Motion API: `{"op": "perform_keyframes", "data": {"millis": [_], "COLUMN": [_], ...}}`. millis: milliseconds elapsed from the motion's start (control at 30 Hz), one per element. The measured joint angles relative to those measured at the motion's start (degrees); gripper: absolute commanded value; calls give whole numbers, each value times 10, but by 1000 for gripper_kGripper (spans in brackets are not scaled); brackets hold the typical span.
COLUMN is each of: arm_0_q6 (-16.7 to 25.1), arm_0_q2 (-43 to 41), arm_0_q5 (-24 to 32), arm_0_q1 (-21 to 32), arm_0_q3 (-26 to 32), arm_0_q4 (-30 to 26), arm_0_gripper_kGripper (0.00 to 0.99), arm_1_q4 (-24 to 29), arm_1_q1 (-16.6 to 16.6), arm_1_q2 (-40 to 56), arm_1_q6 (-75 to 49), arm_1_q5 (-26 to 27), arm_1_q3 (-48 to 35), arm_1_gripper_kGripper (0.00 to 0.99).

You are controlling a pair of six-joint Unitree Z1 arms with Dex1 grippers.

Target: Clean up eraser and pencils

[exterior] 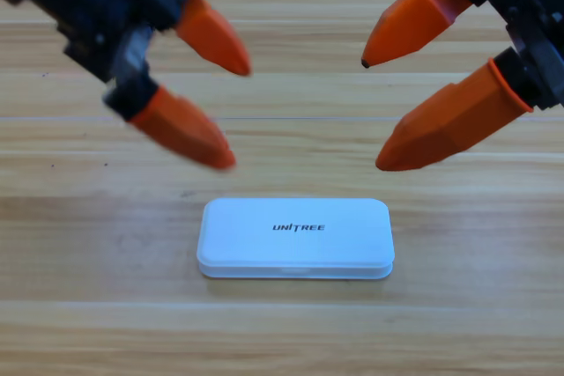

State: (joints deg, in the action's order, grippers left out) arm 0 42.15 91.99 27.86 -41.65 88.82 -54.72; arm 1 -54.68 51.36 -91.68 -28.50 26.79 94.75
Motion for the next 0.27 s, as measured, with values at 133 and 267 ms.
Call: {"op": "perform_keyframes", "data": {"millis": [133, 267], "arm_0_q6": [-29, -36], "arm_0_q2": [1, 1], "arm_0_q5": [-6, -12], "arm_0_q1": [-41, -66], "arm_0_q3": [0, 0], "arm_0_q4": [0, 0], "arm_0_gripper_kGripper": [990, 990], "arm_1_q4": [0, 0], "arm_1_q1": [0, 0], "arm_1_q2": [0, 0], "arm_1_q6": [0, 0], "arm_1_q5": [0, 0], "arm_1_q3": [0, 0], "arm_1_gripper_kGripper": [945, 945]}}
